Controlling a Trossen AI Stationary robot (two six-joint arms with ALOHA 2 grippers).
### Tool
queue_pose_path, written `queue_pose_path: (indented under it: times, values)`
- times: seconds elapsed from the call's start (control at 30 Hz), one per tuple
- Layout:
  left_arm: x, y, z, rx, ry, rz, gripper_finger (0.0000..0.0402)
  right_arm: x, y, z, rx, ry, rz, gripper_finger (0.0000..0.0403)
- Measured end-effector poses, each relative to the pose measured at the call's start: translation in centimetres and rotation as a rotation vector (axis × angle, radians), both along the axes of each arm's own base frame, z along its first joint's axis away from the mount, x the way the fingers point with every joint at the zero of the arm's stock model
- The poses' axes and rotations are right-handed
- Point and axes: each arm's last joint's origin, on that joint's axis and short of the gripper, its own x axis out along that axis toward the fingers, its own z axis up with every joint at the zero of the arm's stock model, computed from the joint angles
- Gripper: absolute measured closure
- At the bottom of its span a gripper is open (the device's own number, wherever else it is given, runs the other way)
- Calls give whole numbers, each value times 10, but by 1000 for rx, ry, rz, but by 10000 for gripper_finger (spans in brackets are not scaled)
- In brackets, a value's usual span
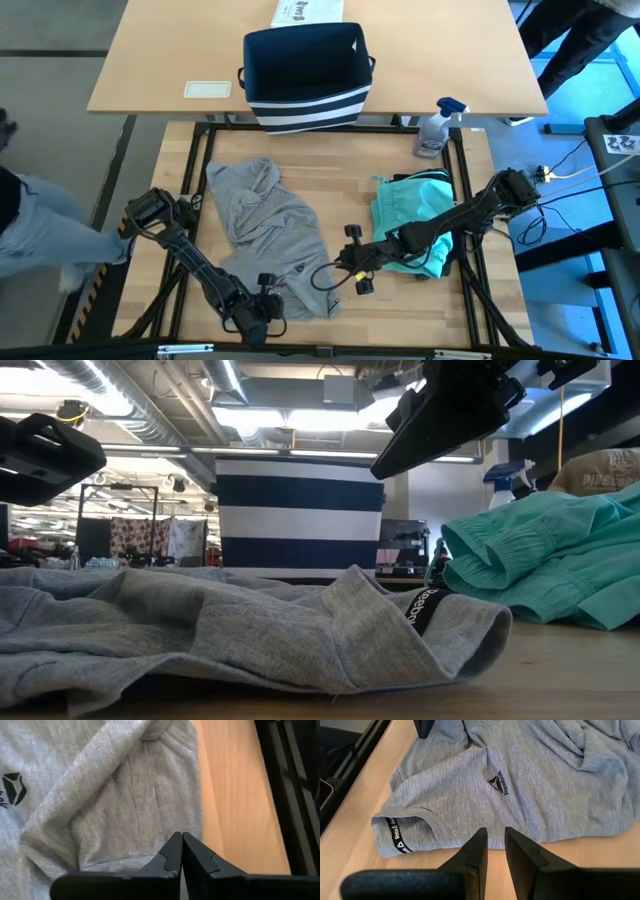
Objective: Fold Laundry from Bin
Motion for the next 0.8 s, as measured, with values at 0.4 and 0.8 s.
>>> queue_pose_path:
  times: [0.4, 0.8]
  values:
    - [13, -10, 26, 6, -29, -61, 400, 0, 0, 0, -35, -6, 32, 336]
    - [15, -16, 37, -44, 0, -73, 401, 0, 0, 0, -34, -5, 31, 336]
